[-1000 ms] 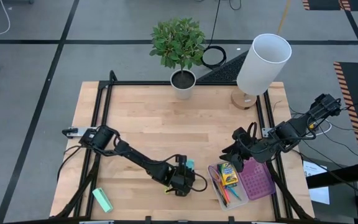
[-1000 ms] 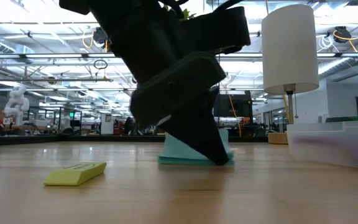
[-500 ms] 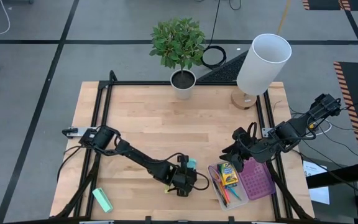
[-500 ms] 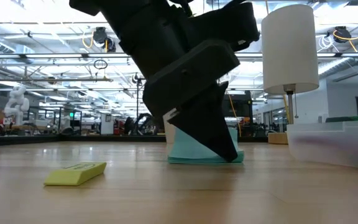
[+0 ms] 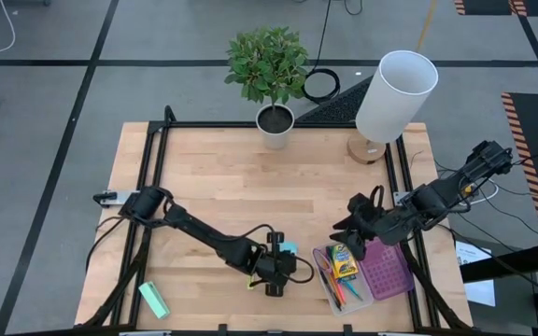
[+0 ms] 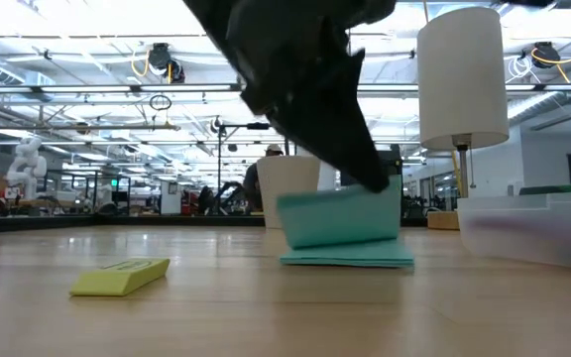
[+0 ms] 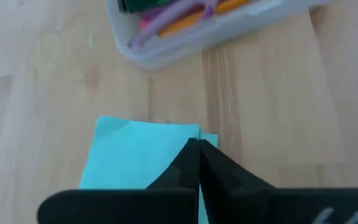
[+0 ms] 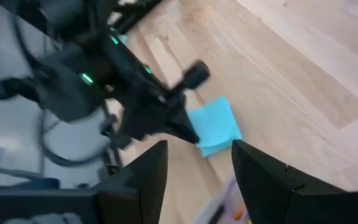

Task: Pack school essentials
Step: Put the blue sticky notes into the purple supply box

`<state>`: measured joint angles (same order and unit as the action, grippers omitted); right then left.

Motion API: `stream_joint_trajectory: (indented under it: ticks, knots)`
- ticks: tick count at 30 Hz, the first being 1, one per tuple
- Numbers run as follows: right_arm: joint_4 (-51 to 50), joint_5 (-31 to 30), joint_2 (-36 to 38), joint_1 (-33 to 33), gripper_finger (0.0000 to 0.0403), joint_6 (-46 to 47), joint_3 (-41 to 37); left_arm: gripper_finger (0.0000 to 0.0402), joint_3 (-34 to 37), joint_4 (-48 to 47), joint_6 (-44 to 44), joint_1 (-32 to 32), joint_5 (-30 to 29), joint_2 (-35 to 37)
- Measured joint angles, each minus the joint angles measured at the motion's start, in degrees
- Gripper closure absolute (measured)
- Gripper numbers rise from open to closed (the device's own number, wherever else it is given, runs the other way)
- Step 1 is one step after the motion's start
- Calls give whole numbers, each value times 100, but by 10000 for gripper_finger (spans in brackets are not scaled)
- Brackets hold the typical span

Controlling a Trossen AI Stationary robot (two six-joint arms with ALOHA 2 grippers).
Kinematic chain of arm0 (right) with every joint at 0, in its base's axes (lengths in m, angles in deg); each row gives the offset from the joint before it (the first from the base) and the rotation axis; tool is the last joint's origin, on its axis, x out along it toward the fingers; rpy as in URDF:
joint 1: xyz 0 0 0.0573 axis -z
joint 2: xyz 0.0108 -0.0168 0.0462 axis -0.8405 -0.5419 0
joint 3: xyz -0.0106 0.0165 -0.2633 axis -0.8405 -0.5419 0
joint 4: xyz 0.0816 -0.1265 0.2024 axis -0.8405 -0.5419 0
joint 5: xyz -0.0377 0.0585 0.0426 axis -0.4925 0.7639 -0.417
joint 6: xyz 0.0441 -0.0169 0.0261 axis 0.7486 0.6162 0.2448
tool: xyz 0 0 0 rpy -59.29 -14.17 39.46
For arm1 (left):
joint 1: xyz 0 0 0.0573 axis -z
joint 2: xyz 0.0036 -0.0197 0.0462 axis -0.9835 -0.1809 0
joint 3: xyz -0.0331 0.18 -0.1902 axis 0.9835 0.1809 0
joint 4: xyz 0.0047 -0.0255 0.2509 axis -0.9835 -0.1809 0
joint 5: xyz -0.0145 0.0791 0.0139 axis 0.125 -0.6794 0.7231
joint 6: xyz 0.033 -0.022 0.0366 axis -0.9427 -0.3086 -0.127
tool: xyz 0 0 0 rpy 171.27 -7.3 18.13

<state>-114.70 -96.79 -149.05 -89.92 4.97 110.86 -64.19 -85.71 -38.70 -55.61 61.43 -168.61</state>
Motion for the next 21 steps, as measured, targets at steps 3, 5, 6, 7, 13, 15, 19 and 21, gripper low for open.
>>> stream_joint_trajectory:
  ticks: [3,5,6,7,13,15,19,21]
  knots:
    - [404,4,0,0,232,-218,-401,401,-2,-7,0,-9,-7,65]
    - [954,16,0,1,232,-366,-772,401,-2,-8,2,-9,-7,65]
    - [1296,17,-4,0,232,-480,-980,401,-2,-10,4,-9,-3,65]
    - [1717,19,-5,1,232,-648,-1203,401,-2,-11,8,-9,17,65]
    - [4169,9,-4,0,229,-2063,-2555,401,-2,-32,61,18,152,222]
    - [4604,12,-4,0,221,-2517,-2933,401,-9,-35,48,18,140,346]
    - [5182,166,-114,0,198,-3341,-3479,401,-9,-100,-70,-18,138,458]
    - [5483,170,-291,1,186,-3810,-3574,401,-9,-101,-116,-57,145,461]
